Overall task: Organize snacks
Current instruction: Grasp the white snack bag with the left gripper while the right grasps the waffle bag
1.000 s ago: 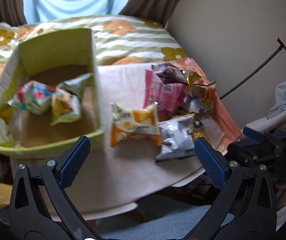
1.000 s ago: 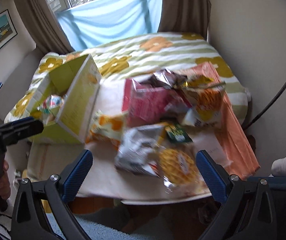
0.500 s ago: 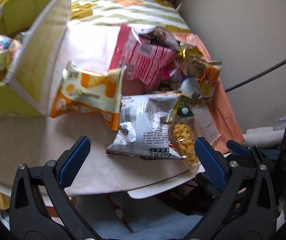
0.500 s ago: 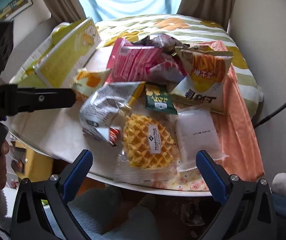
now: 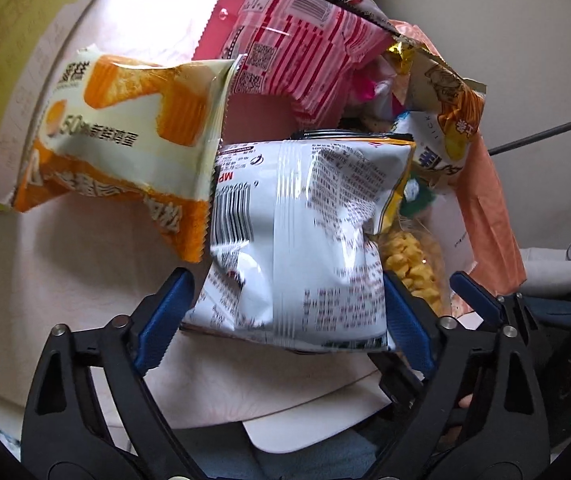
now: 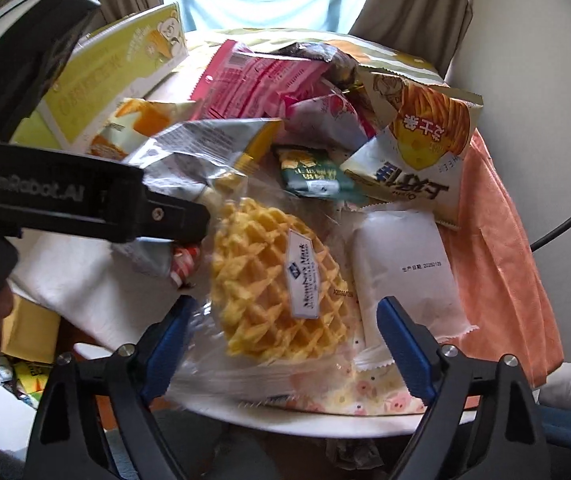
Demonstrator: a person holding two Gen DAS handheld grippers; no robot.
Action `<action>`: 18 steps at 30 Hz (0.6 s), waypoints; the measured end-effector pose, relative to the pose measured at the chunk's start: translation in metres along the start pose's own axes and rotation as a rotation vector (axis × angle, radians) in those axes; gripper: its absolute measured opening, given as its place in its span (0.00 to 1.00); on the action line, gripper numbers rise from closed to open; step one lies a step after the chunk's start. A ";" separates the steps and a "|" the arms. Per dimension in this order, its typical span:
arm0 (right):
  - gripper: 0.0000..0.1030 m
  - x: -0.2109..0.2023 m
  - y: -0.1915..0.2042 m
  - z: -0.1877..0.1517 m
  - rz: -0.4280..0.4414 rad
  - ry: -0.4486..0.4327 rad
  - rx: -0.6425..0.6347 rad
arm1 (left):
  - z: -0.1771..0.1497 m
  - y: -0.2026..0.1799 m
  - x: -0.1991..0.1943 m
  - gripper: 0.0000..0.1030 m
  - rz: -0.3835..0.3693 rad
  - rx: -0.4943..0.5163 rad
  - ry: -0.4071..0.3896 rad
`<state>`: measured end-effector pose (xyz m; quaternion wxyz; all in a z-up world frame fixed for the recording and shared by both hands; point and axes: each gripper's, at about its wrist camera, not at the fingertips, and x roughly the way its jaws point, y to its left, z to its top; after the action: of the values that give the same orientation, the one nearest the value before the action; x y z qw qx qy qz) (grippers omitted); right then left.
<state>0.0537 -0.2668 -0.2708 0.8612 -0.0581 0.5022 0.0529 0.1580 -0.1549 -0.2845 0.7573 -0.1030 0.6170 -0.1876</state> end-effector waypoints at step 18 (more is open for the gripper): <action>0.57 0.017 0.006 0.002 -0.050 -0.018 -0.039 | -0.007 -0.009 0.004 0.65 -0.007 0.050 -0.015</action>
<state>0.0627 -0.2605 -0.2855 0.8655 -0.0870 0.4916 0.0418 0.1506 -0.1642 -0.2866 0.7634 -0.0877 0.6063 -0.2048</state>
